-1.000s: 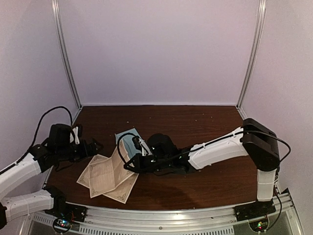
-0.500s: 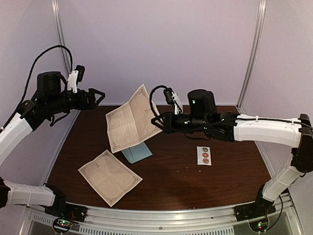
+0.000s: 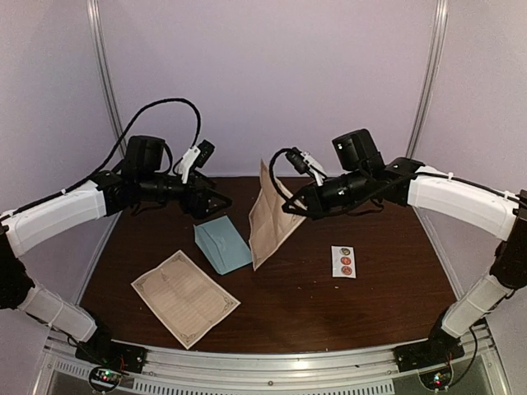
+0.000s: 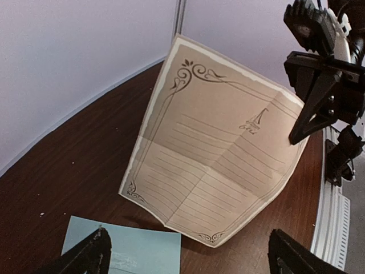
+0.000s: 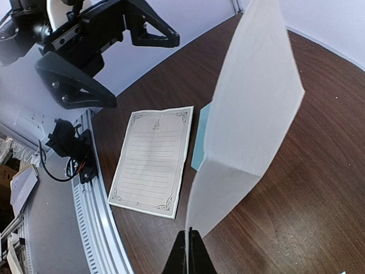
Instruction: Place the letter into the envelope and seal it
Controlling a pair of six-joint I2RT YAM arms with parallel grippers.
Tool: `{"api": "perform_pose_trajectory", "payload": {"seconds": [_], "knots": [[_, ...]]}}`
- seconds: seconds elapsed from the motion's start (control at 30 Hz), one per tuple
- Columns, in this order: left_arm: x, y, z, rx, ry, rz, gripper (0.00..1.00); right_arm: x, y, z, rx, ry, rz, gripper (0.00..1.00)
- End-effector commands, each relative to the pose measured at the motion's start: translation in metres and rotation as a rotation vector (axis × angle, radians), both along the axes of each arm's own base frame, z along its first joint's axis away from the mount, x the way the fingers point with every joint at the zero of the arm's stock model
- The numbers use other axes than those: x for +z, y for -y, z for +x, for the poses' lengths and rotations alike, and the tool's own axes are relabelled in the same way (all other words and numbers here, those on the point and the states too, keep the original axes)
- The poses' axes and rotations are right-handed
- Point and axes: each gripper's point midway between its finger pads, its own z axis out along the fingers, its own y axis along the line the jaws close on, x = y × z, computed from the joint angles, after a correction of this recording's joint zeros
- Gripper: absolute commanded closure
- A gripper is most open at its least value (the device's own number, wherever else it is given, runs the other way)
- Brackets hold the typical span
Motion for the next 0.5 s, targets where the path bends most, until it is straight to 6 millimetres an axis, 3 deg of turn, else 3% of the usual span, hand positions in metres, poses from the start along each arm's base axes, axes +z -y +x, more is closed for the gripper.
{"api": "perform_pose_trajectory", "payload": {"seconds": [0.0,0.2,0.47], "knots": [[0.018,0.012,-0.02,-0.179,0.121,-0.064,0.02,0.018,0.011,-0.047,0.18,-0.018,0.006,1.0],[0.019,0.012,-0.031,-0.218,0.127,-0.073,0.02,0.039,0.017,-0.084,0.316,-0.037,0.072,1.0],[0.01,0.022,-0.049,-0.344,0.054,-0.106,0.02,0.056,0.02,-0.1,0.382,0.025,0.081,1.0]]}}
